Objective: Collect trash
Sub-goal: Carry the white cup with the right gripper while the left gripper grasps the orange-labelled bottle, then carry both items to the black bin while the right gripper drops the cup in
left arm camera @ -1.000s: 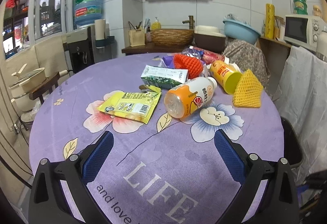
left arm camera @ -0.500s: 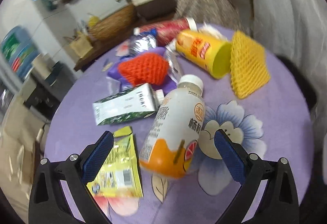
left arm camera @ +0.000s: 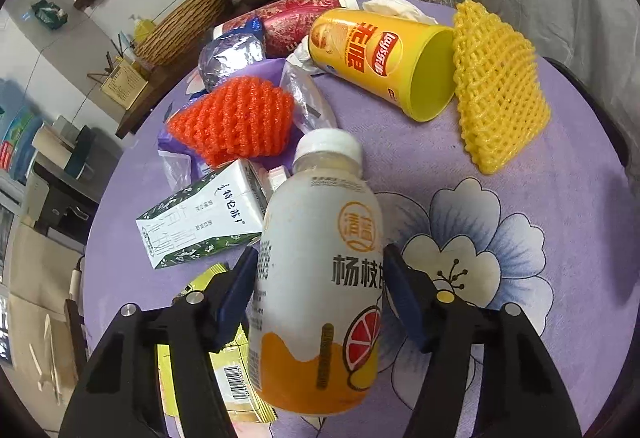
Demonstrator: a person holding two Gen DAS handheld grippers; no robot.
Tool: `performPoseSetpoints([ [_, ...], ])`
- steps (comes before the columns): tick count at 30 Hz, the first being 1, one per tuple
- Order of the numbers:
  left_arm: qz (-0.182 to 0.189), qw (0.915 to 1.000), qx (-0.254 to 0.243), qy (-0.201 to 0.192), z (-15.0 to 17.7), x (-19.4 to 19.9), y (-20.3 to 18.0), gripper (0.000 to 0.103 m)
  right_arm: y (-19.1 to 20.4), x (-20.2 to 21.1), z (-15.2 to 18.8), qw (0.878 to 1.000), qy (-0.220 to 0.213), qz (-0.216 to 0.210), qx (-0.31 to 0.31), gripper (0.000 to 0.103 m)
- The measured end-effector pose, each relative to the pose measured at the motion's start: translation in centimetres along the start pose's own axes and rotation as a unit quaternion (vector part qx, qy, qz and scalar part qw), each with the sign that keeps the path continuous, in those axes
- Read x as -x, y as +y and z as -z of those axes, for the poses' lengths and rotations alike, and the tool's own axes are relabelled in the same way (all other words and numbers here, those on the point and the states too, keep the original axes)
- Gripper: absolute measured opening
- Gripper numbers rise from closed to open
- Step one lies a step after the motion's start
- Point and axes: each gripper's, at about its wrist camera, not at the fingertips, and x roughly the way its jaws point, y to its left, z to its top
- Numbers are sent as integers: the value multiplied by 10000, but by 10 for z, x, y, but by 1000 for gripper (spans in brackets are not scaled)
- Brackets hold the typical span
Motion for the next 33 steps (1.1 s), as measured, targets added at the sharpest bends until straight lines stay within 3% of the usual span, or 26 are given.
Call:
performPoseSetpoints([
  [8, 53, 9976, 461, -518, 14, 24, 1, 62, -9, 2, 3, 9998, -141, 81, -136, 68],
  [12, 236, 9925, 881, -820, 25, 41, 1, 61, -21, 5, 6, 9991, -227, 125, -324, 68],
  [21, 230, 9796, 1389, -1434, 32, 73, -6, 61, -31, 18, 7, 9977, -520, 206, -380, 68],
  [27, 648, 9716, 1204, -1930, 8, 95, -42, 61, -58, 43, 4, 9904, -863, 936, -540, 68],
  [33, 1365, 9618, 770, -2245, -36, 98, -104, 61, -141, 58, 17, 9644, -610, 2255, -1240, 68],
])
